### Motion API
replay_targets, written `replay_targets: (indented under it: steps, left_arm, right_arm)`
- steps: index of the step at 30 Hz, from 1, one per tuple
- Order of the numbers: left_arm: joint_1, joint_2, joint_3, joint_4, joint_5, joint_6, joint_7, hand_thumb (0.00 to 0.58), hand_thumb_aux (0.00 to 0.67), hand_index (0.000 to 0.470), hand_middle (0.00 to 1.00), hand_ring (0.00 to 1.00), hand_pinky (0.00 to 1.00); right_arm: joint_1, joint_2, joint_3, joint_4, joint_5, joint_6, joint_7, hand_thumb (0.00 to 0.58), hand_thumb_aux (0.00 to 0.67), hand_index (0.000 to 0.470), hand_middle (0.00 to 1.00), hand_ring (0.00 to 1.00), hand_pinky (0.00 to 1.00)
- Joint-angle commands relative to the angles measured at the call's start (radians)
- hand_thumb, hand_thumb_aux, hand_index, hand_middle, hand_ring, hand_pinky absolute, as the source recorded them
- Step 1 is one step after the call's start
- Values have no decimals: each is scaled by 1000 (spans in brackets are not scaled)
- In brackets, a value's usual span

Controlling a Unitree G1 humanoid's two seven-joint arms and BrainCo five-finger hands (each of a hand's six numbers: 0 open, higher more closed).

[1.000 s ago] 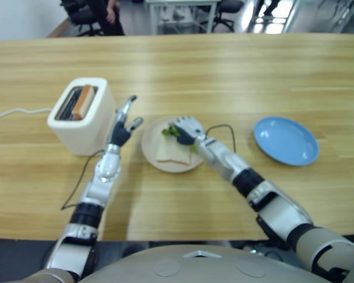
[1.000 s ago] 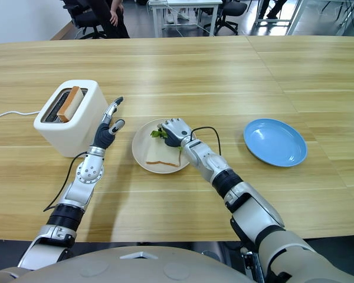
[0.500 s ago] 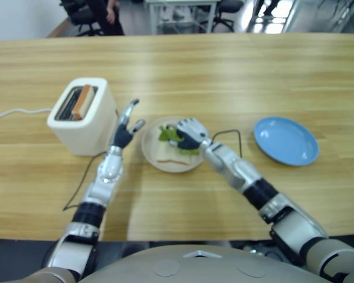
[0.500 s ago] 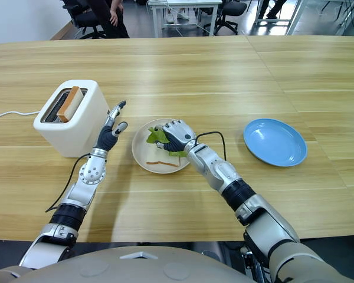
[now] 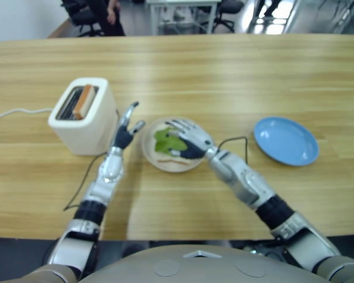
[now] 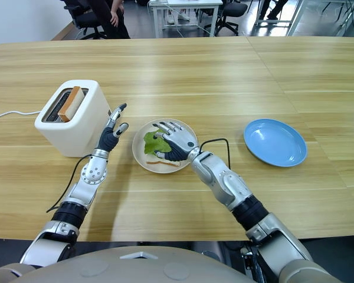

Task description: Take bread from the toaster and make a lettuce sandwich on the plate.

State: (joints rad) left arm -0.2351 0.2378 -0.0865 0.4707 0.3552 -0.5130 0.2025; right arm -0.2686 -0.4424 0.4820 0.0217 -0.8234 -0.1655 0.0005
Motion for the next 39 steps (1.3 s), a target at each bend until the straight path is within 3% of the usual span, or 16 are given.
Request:
replay_targets:
  steps: [1, 3, 8, 11, 17, 21, 29, 39]
  left_arm:
    - [3, 15, -2, -51, 24, -1, 8, 0, 0, 0, 0, 0, 0]
    - [20, 28, 7, -143, 46, 18, 10, 0, 0, 0, 0, 0, 0]
    - [65, 94, 69, -545, 157, 147, -41, 0, 0, 0, 0, 0, 0]
    - [71, 148, 115, -674, 240, 258, -85, 0, 0, 0, 0, 0, 0]
    - [85, 311, 241, -627, 530, 582, -82, 0, 0, 0, 0, 0, 0]
    - [76, 354, 276, -487, 517, 730, -133, 0, 0, 0, 0, 0, 0]
    - [0, 359, 189, -181, 463, 784, -135, 0, 0, 0, 0, 0, 0]
    - [-8, 351, 145, -194, 377, 731, -91, 0, 0, 0, 0, 0, 0]
  right_arm:
    - [29, -7, -175, -94, 233, -6, 60, 108, 66, 45, 0, 0, 0]
    - [34, 20, -268, -102, 390, -13, 81, 14, 8, 5, 0, 0, 0]
    - [43, 136, -543, -24, 823, 33, 129, 0, 0, 0, 0, 0, 0]
    - [47, 177, -630, 37, 945, 56, 155, 0, 0, 0, 0, 0, 0]
    - [68, 226, -696, 114, 1037, 75, 172, 0, 0, 0, 0, 0, 0]
    - [74, 236, -694, 135, 1035, 63, 178, 0, 0, 0, 0, 0, 0]
    - [68, 230, -699, 145, 1023, 53, 172, 0, 0, 0, 0, 0, 0]
    - [71, 218, -693, 183, 992, 34, 164, 0, 0, 0, 0, 0, 0]
